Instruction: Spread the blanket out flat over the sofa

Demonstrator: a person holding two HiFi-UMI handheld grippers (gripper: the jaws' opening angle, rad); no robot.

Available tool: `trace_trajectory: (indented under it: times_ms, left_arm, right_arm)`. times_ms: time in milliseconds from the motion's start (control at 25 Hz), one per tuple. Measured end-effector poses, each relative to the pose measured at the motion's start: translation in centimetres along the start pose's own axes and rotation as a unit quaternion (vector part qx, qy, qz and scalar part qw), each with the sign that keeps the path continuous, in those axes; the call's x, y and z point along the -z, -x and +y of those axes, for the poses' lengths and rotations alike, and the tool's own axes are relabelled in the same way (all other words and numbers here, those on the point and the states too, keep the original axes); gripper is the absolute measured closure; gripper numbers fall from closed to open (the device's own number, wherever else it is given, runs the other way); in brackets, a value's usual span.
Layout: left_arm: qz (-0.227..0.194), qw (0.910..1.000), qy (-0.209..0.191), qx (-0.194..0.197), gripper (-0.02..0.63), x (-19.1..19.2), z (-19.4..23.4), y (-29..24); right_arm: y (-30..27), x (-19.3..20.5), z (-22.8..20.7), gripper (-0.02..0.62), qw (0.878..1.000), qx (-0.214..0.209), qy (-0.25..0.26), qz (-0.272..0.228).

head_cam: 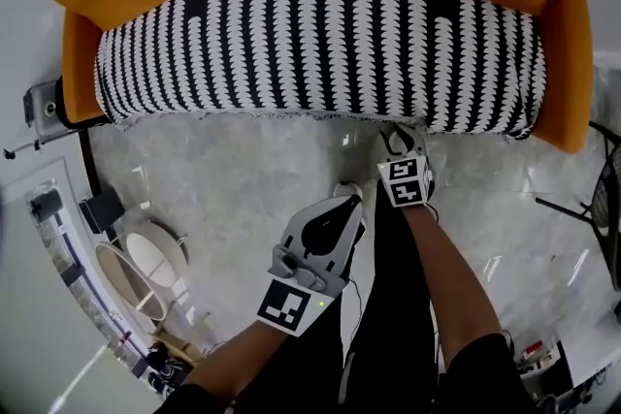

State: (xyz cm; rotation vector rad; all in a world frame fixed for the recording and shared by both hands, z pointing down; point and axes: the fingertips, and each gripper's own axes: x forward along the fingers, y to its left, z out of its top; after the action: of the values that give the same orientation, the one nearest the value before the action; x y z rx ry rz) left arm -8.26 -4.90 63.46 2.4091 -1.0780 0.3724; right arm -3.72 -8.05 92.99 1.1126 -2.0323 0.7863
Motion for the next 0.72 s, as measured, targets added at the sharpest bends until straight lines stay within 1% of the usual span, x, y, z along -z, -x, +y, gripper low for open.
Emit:
trace_trajectory:
  times_ms: [120,200,240,280,320,360,440,560,640,720]
  left_arm:
    - [0.004,0.9999,0.008,-0.014,0.600,2.7,2.1,0.5]
    - [0.002,0.9997,0.010,-0.022,0.600,3.6,3.1,0.9]
    - [0.002,0.9996,0.010,-0.025,0.600,3.8,3.5,1.2]
    - [0.002,0.9996,0.009,-0.027,0.600,3.8,3.9,1.4]
    - [0.003,0.9996,0.007,-0.029,0.600,3.9,4.4,1.5]
    - [0.003,0.9994,0.007,-0.032,0.600,4.2,5.0,1.7]
    - [-0.001,0.9990,0.013,-0.044,0.600,4.8,6.0,1.9]
    - [-0.004,0.9984,0.021,-0.052,0.599,4.9,6.1,2.3]
    - [0.000,0.9988,0.018,-0.045,0.600,5.0,5.8,2.3]
    - [0.003,0.9993,0.015,-0.034,0.600,5.0,5.3,2.1]
  right_arm:
    - [-4.7,1.8,0.2,0.471,1.000,0.010,0.005,0.026]
    - [-6.2,2.4,-0.7,0.472,0.999,0.030,0.000,0.032]
    - [-6.2,2.3,-1.2,0.515,0.999,0.044,0.002,0.029]
    - [-6.0,2.1,-1.6,0.532,0.998,0.055,0.008,0.024]
    - [-5.8,2.1,-1.7,0.534,0.998,0.061,0.015,0.019]
    - [-5.9,2.2,-1.4,0.547,0.998,0.062,0.020,0.016]
    - [-6.3,2.6,-0.5,0.557,0.998,0.052,0.026,0.011]
    - [-6.3,2.6,2.4,0.557,1.000,0.016,0.024,0.000]
    - [-6.7,3.4,4.2,0.557,0.999,-0.007,0.028,0.018]
    - [-7.1,4.6,5.3,0.554,0.999,-0.024,0.019,0.045]
